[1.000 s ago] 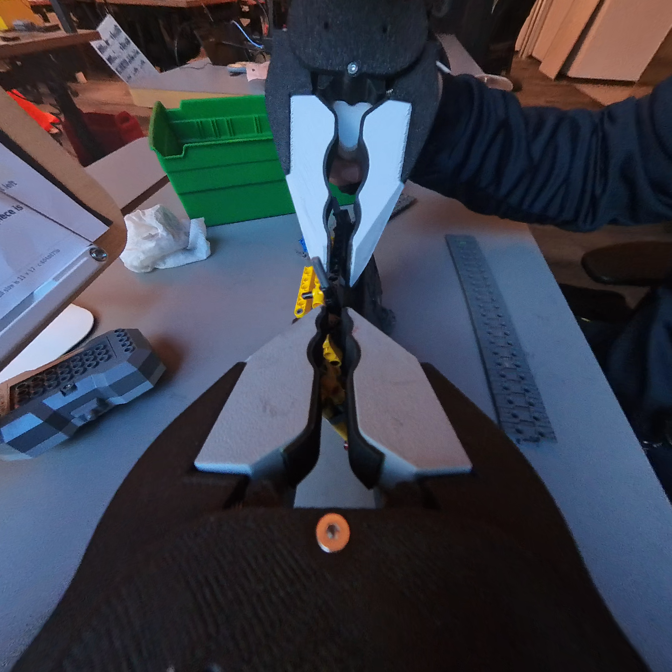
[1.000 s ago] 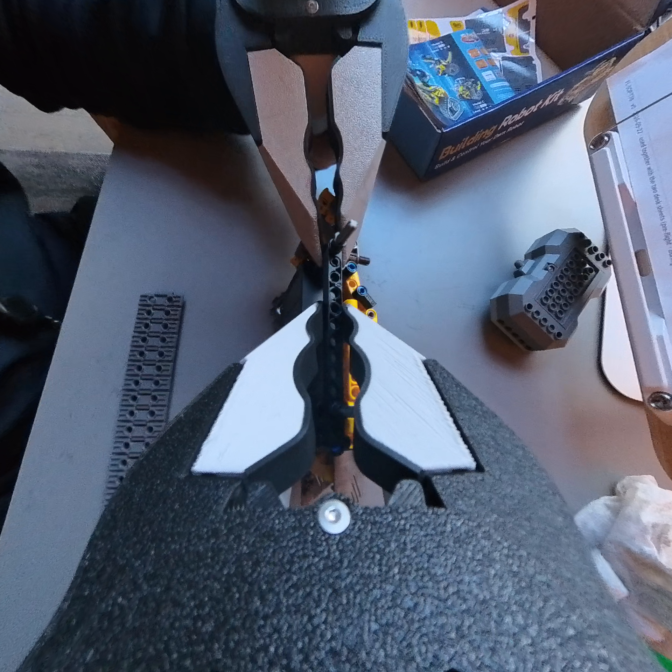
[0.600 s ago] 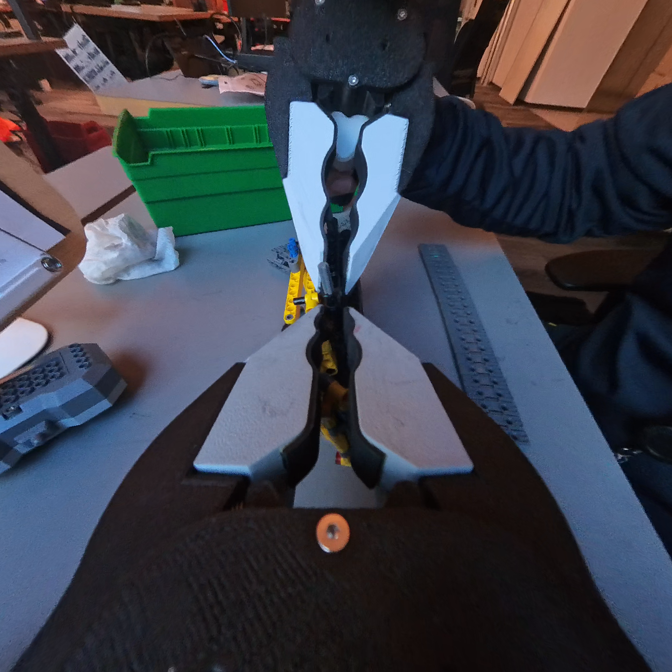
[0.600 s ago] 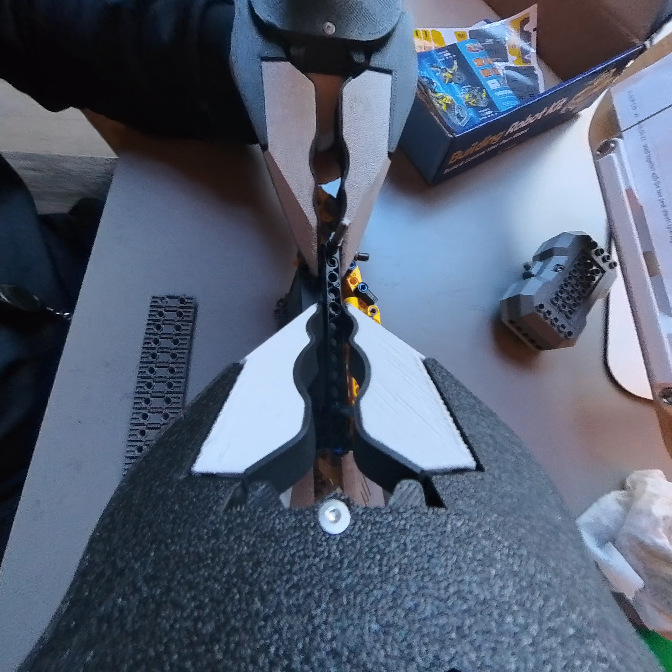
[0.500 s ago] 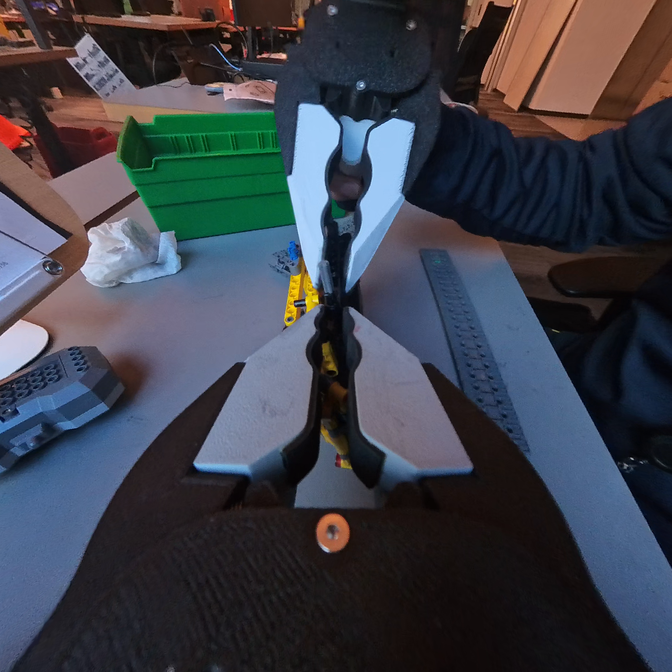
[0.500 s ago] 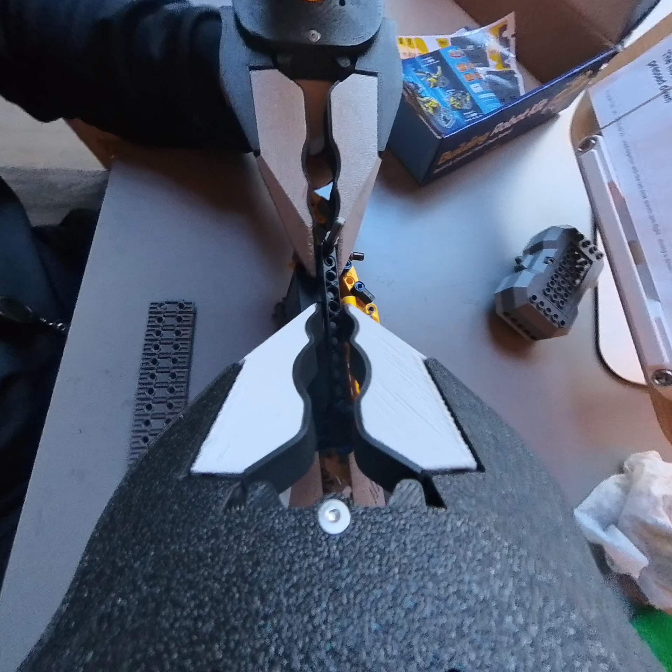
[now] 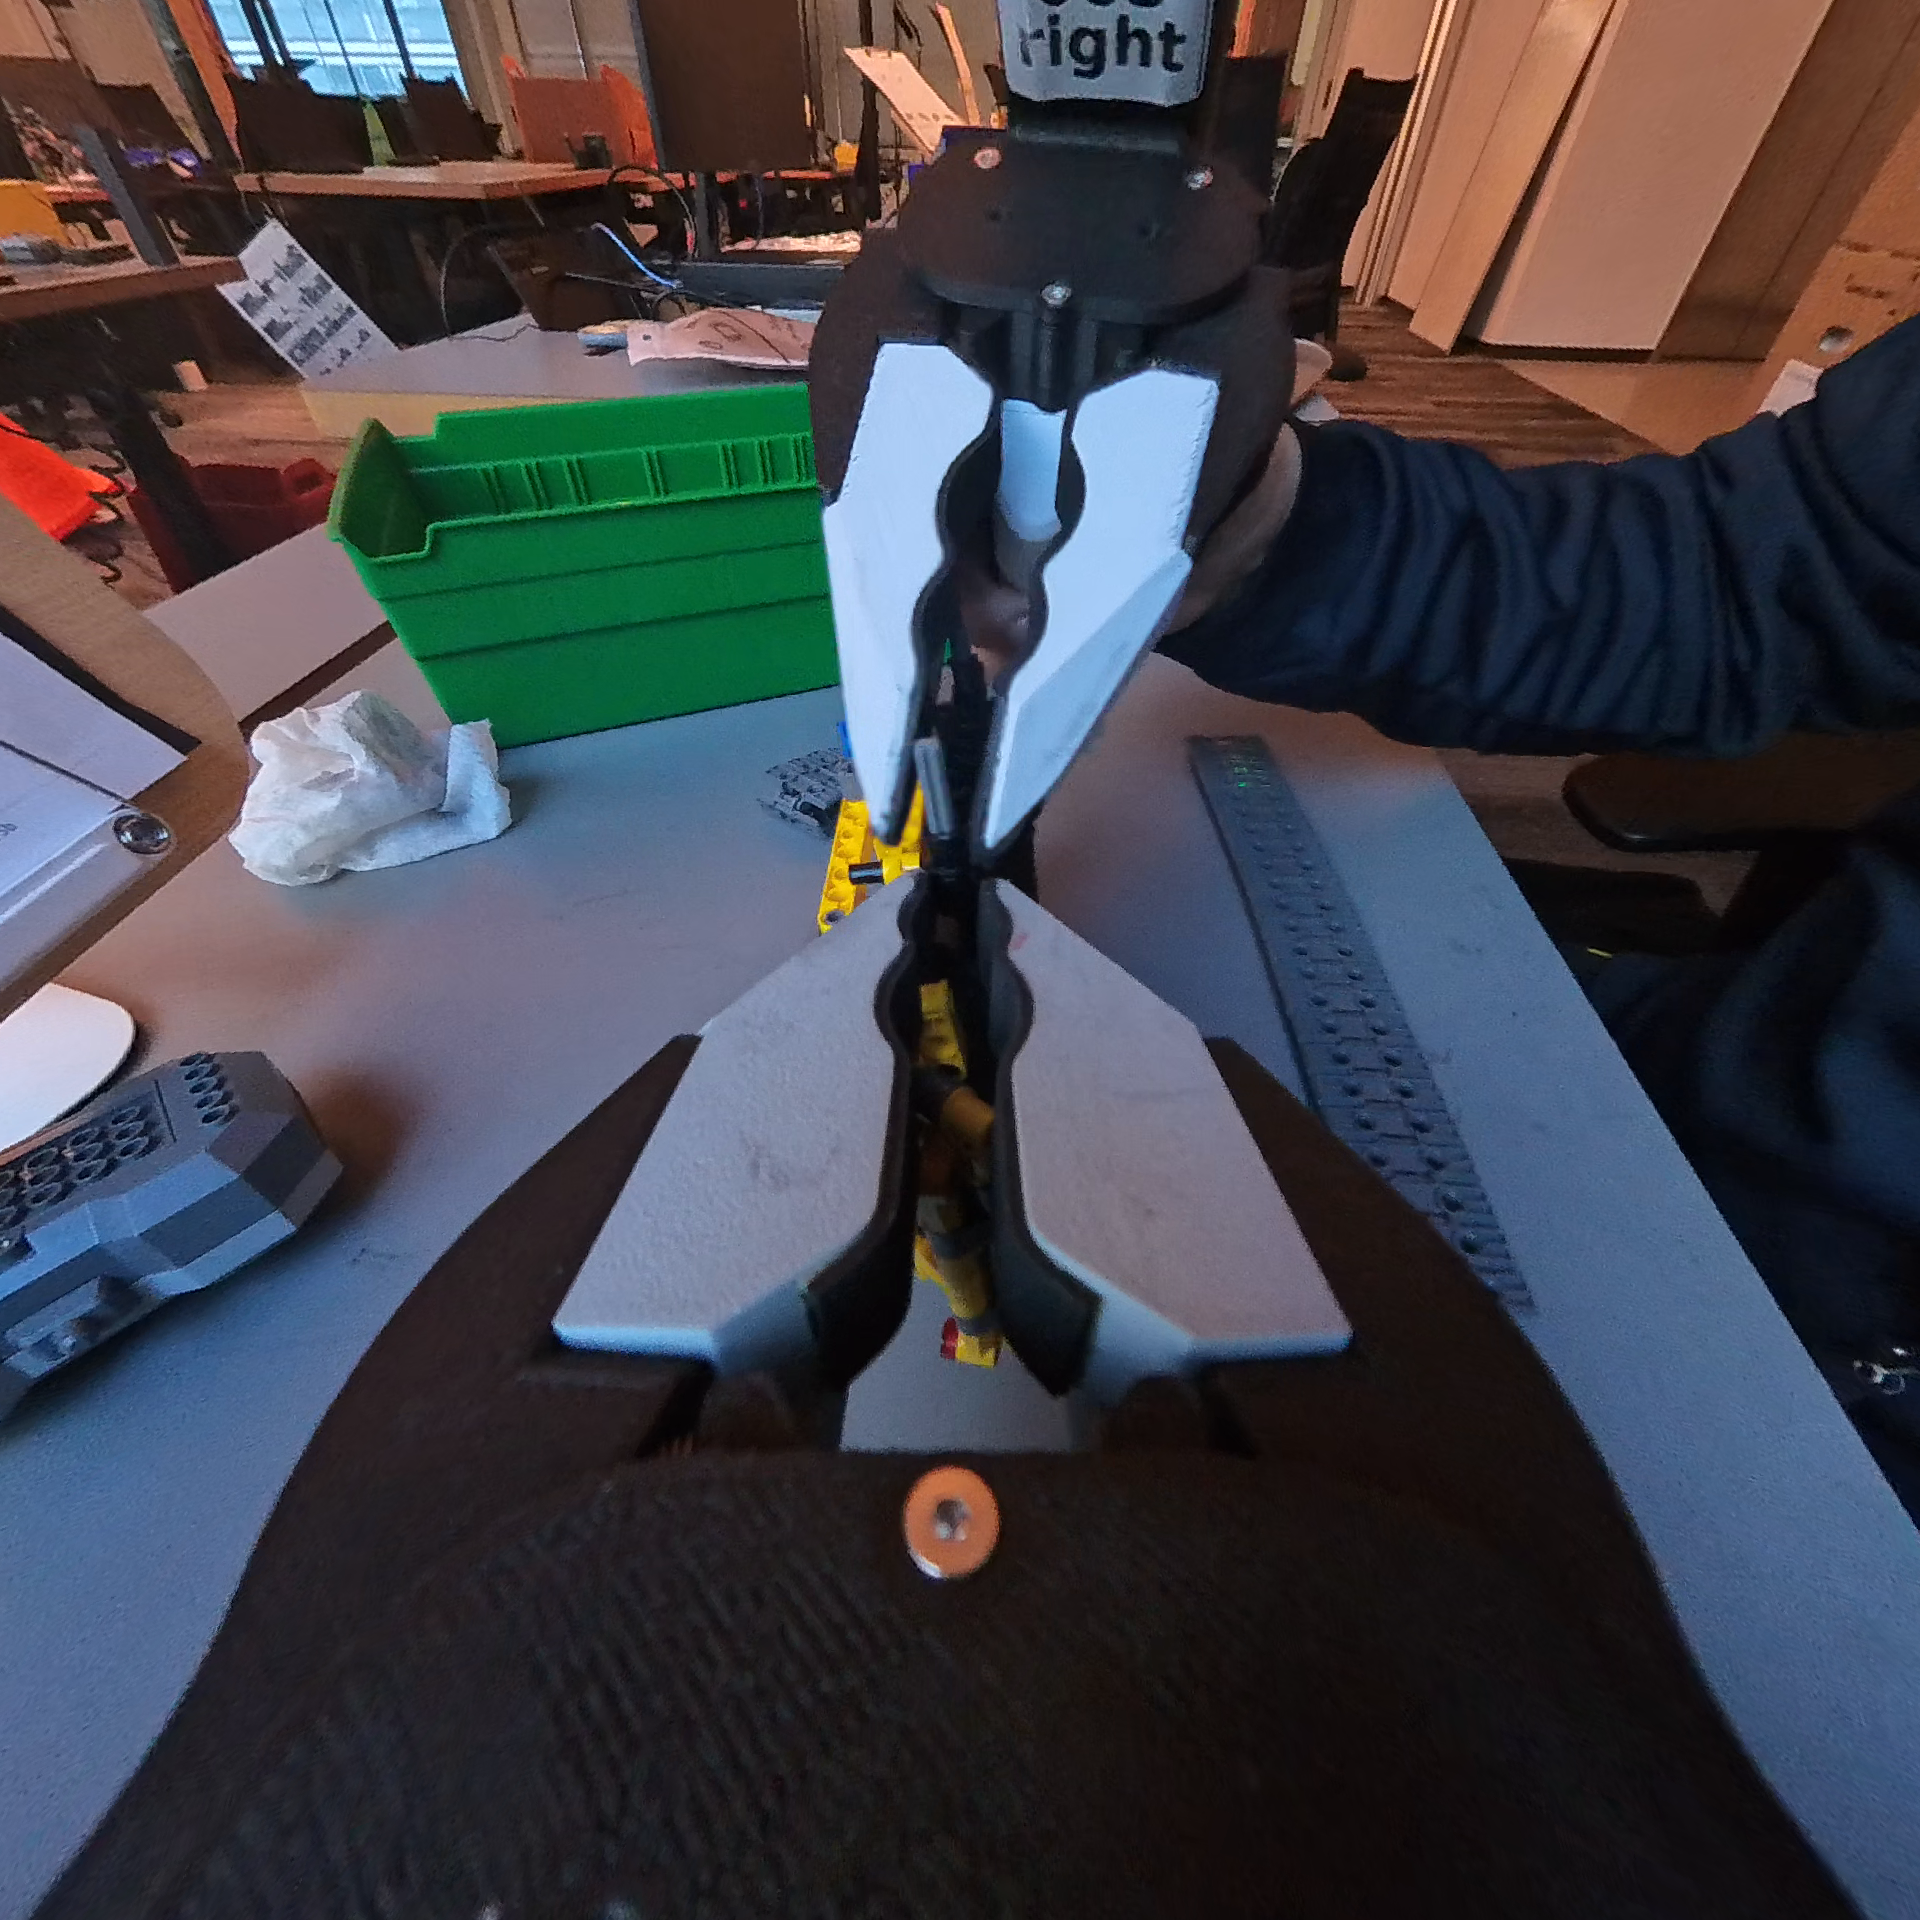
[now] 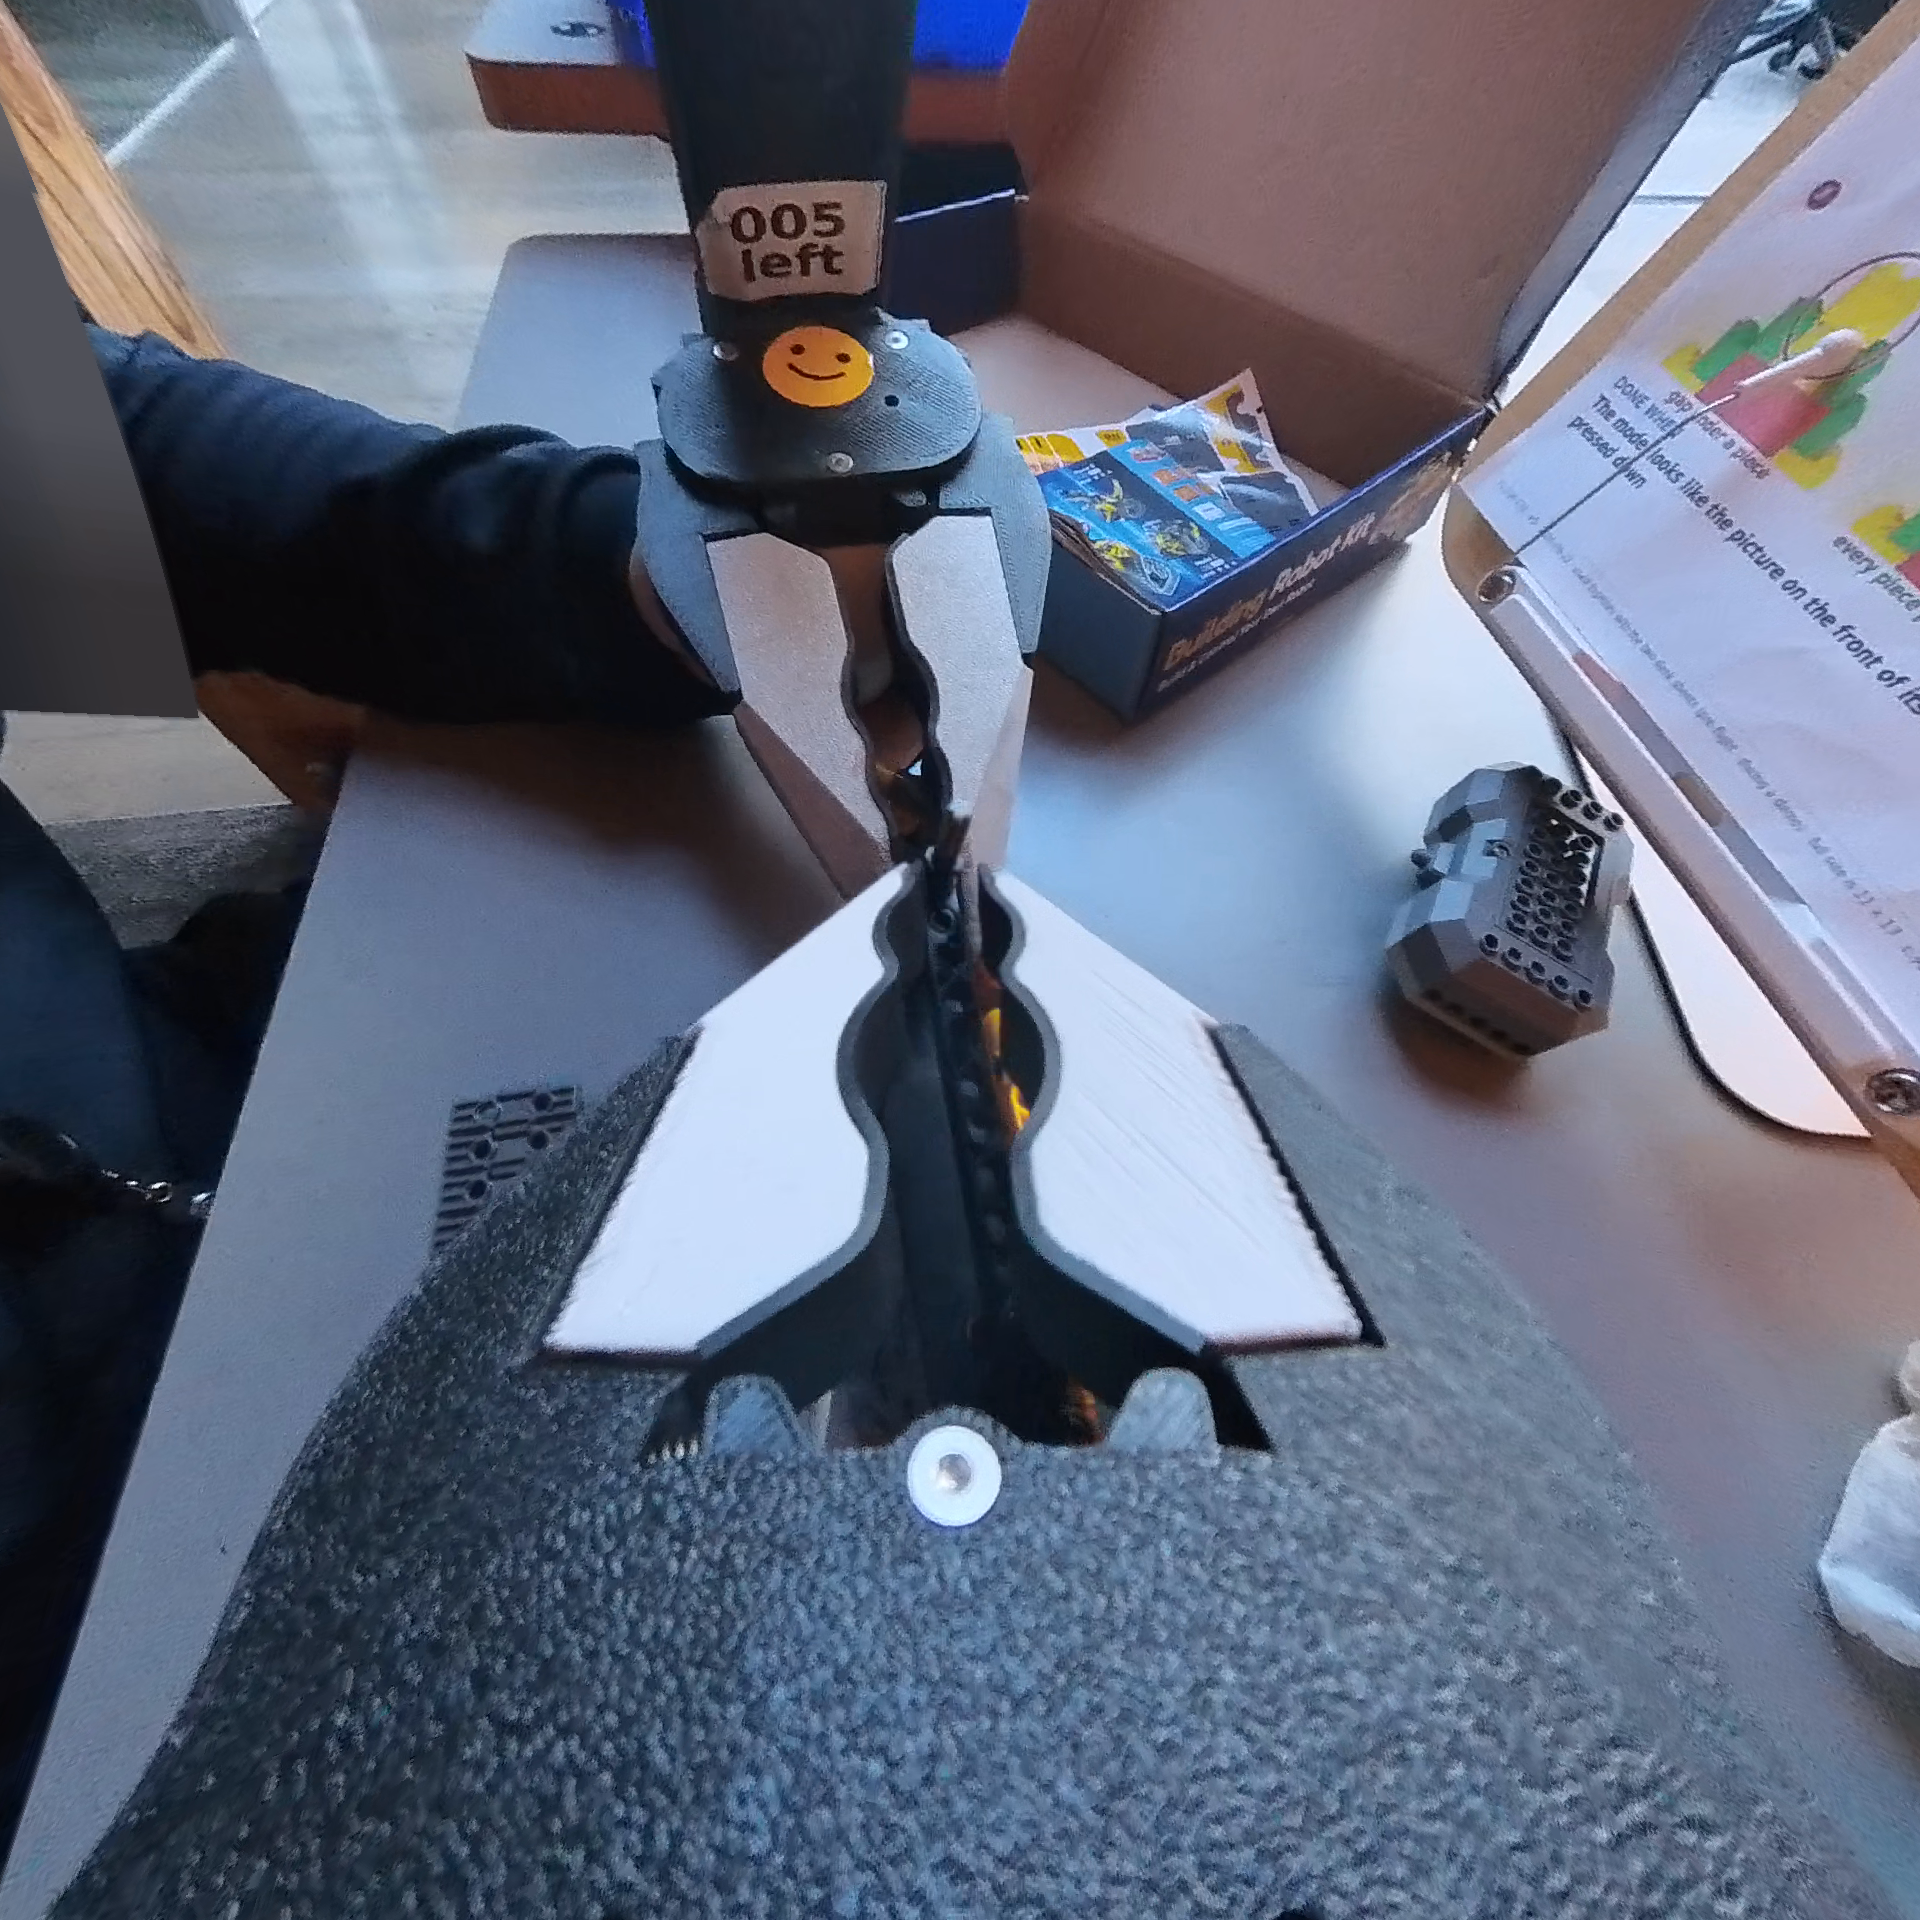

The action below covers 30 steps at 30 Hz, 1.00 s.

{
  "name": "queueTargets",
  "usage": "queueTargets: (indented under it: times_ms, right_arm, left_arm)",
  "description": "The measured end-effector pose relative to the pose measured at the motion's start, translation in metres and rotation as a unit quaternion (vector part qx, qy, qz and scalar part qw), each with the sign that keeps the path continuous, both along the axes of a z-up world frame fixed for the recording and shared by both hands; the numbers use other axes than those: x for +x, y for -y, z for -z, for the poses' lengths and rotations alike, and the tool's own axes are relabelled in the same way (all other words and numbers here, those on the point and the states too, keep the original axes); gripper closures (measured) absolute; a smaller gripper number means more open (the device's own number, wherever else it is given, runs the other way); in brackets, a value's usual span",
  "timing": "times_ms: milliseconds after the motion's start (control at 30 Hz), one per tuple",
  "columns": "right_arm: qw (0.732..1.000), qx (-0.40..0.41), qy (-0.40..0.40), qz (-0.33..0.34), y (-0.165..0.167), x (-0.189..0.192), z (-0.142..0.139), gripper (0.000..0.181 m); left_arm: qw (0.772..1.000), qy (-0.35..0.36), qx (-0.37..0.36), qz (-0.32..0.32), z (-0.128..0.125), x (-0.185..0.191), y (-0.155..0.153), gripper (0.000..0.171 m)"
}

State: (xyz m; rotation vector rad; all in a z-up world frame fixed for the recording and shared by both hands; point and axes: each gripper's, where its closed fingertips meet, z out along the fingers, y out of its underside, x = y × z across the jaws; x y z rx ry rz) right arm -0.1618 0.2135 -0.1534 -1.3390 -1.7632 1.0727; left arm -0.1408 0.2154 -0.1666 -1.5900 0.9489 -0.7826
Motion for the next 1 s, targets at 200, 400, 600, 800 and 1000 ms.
queueTargets:
  times_ms: [200,400,600,800,1000]
  right_arm:
    - [1.0,-0.015,0.001,-0.004,0.003,0.0,0.001,0.177]
    - [0.999,-0.034,-0.018,-0.005,0.007,0.001,-0.002,0.178]
    - [0.999,-0.027,-0.03,0.0,0.006,0.003,-0.006,0.179]
    - [0.997,-0.021,-0.073,0.018,0.0,0.0,-0.011,0.18]
    - [0.994,-0.039,-0.099,0.025,-0.004,-0.003,-0.016,0.181]
  left_arm:
    - [1.0,-0.004,0.005,-0.002,0.001,0.001,0.0,0.166]
    - [1.0,0.013,0.009,-0.001,-0.003,0.003,0.0,0.16]
    - [0.999,0.007,0.038,-0.013,-0.007,0.005,0.001,0.165]
    - [0.999,0.048,0.003,-0.008,-0.01,0.003,-0.002,0.165]
    - [0.998,0.058,-0.005,-0.022,-0.013,-0.001,-0.006,0.165]
